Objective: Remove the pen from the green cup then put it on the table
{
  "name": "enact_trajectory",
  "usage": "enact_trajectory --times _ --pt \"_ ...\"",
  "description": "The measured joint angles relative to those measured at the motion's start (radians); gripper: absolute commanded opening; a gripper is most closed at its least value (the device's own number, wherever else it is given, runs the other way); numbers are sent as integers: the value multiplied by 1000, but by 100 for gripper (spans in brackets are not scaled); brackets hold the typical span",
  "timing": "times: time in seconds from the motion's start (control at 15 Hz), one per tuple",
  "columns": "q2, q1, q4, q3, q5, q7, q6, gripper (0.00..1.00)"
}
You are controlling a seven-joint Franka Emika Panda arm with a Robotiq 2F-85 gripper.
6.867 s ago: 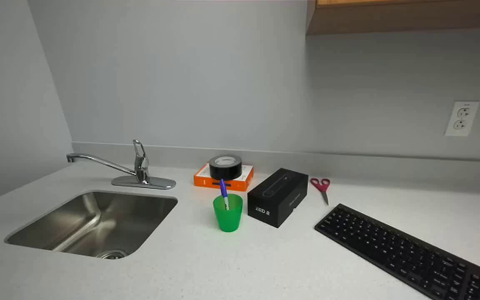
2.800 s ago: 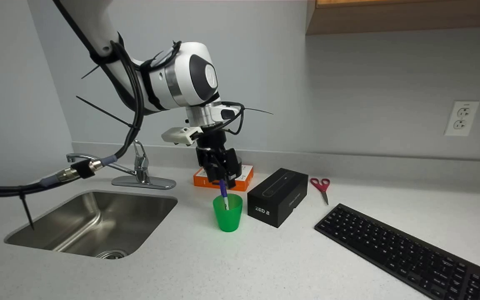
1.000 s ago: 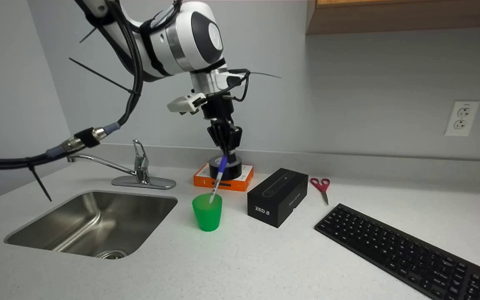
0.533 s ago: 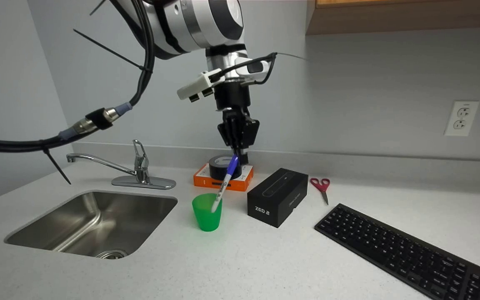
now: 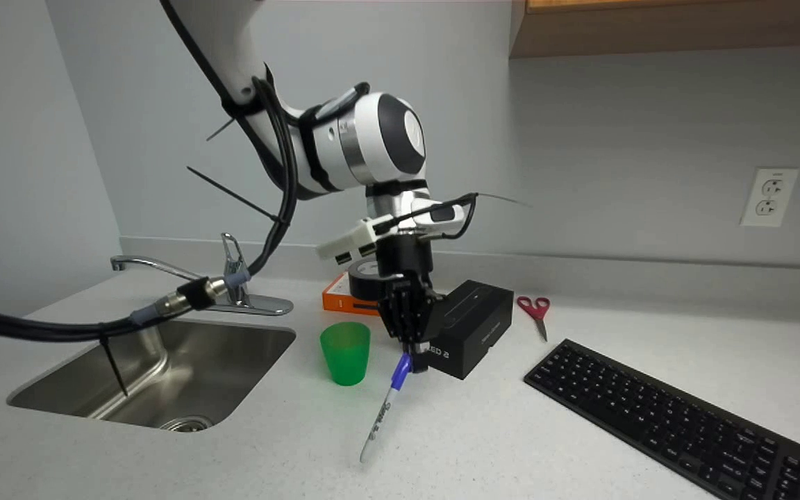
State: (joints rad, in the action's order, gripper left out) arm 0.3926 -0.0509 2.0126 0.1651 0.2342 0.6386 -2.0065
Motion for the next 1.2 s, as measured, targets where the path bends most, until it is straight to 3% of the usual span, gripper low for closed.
enact_trajectory --times 0.2,0.27,0.4,0.87,1.2 --pt "78 8 -3 10 13 18 -69 3" --pt "95 12 -4 14 13 20 -85 36" --pt "118 19 -8 22 13 25 -104 44" --pt "129 37 -25 41 13 32 -115 98" --pt "129 40 -36 42 13 34 -115 100"
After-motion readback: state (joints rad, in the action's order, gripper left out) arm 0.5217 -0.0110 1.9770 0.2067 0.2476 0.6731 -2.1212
